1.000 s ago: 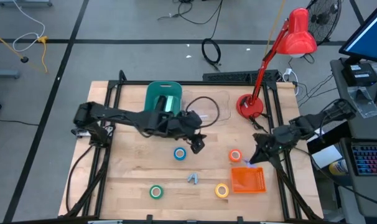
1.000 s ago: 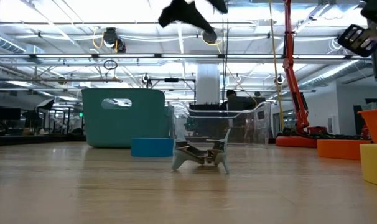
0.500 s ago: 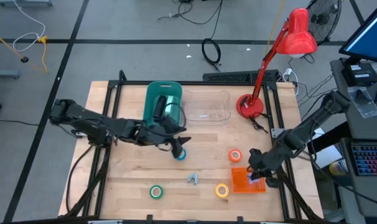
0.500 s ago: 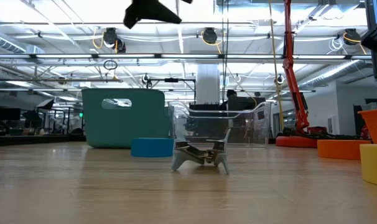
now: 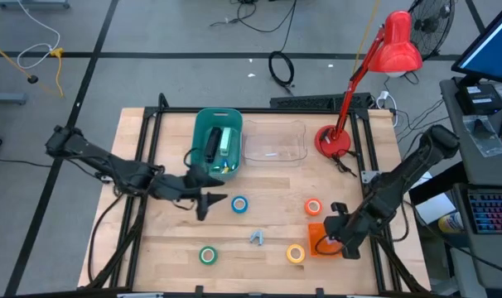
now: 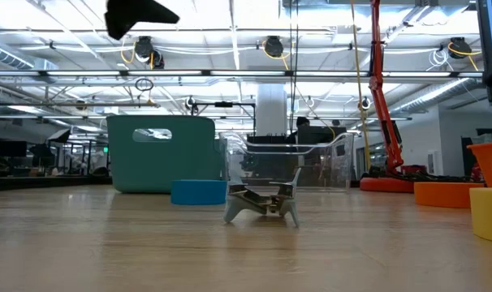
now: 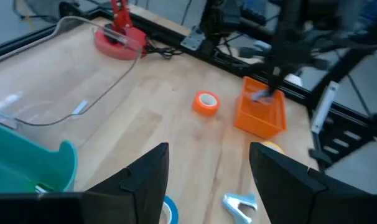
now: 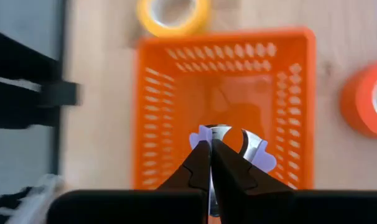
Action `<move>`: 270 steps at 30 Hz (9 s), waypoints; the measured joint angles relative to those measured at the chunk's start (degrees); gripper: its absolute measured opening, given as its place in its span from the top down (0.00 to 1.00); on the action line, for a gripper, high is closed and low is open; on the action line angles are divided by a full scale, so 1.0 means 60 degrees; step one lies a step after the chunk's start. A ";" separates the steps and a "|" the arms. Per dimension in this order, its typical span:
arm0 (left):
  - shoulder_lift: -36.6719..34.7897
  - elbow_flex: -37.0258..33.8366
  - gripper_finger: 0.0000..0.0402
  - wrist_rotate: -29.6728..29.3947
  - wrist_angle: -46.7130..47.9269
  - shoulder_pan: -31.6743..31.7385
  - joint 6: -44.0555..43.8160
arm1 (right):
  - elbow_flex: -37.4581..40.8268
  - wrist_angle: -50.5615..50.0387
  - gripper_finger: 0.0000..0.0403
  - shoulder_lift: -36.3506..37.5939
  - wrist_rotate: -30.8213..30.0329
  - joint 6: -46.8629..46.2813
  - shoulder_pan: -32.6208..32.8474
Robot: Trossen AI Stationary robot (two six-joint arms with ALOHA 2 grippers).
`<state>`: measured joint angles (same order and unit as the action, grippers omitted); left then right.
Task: Pick and place Stapler, Stapler remover, tape
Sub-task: Put the purple staple remover into the orange bin, then put the light blue staple remover into the orange bin
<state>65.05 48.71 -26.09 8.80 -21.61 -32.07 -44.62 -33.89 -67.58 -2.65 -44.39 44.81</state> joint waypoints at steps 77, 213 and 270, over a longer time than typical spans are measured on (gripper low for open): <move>-0.5489 -0.2631 0.44 0.1152 0.1008 -0.1339 0.1393 | -0.4238 0.2573 0.84 -0.3340 0.3211 0.5995 -0.3943; -0.5987 -0.5494 0.44 0.0608 -0.2153 -0.1944 0.0891 | -0.5278 0.2069 1.00 -0.5285 -0.1647 1.2140 -0.4144; -0.5989 -0.5494 0.44 0.0612 -0.2226 -0.1948 0.1566 | -0.2590 -0.2856 1.00 -0.3216 -0.0009 -0.9654 -0.0125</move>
<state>29.11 15.75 -22.42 -4.56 -33.30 -22.67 -60.16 -51.02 -86.87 -2.70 -102.31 44.05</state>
